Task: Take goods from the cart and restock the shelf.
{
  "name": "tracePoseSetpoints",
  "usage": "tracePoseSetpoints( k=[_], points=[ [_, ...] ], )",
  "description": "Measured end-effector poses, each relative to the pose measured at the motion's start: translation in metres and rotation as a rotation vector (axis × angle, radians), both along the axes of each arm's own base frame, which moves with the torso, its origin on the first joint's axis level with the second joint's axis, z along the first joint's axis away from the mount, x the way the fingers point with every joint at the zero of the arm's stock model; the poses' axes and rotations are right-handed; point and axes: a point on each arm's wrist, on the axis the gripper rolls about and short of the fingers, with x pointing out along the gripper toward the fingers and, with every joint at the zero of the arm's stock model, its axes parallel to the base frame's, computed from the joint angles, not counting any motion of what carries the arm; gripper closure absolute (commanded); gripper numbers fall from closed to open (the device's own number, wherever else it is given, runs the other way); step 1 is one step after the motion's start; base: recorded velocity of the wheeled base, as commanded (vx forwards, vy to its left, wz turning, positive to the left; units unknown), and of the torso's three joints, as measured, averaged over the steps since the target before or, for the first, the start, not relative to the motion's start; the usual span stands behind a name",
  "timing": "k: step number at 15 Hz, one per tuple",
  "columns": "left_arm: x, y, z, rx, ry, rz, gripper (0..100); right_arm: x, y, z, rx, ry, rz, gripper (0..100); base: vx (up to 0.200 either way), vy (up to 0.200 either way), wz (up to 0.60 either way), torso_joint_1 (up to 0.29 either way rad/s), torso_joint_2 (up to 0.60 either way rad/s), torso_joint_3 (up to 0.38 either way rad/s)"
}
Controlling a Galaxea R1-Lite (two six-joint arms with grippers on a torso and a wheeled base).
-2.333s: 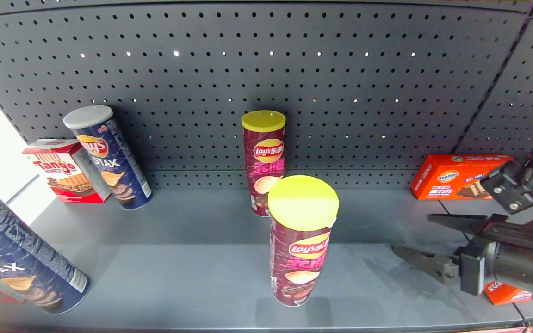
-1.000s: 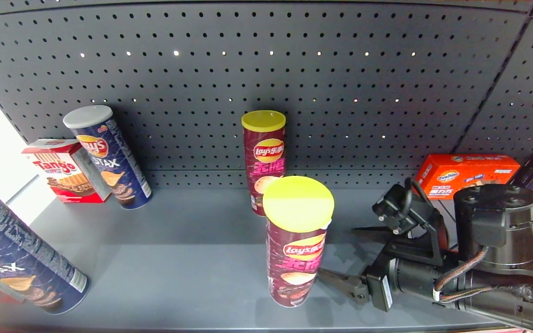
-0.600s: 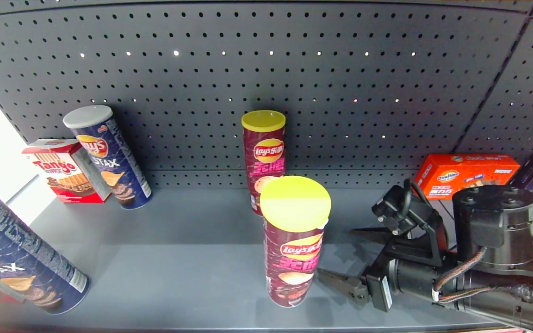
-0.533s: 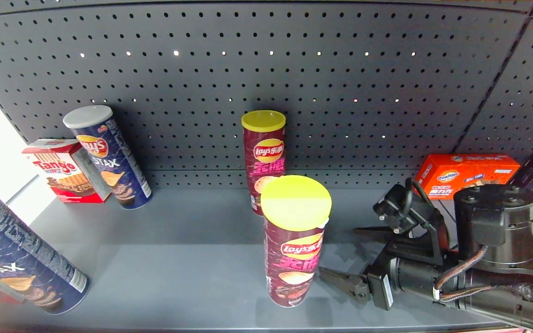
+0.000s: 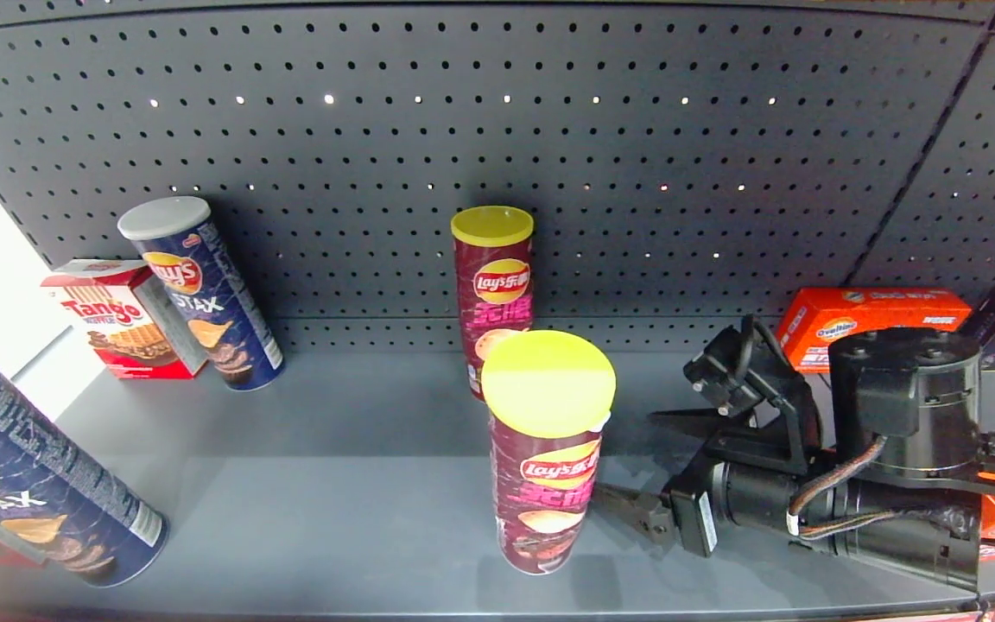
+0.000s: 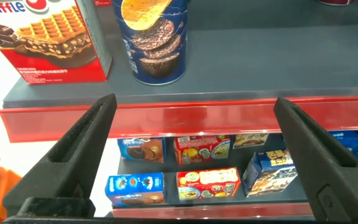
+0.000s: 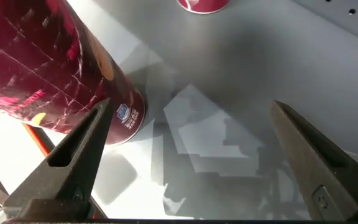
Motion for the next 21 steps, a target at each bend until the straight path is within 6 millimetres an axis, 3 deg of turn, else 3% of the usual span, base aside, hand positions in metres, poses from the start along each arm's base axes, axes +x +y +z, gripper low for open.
tracePoseSetpoints(
  k=[21],
  points=[
    [0.0, -0.0002, 0.0, 0.0, 0.0, -0.009, 0, -0.0009, 0.0082, -0.0034, -0.006, 0.007, 0.024, 0, 0.0, 0.0, 0.0, 0.0, 0.0, 0.0]
  ],
)
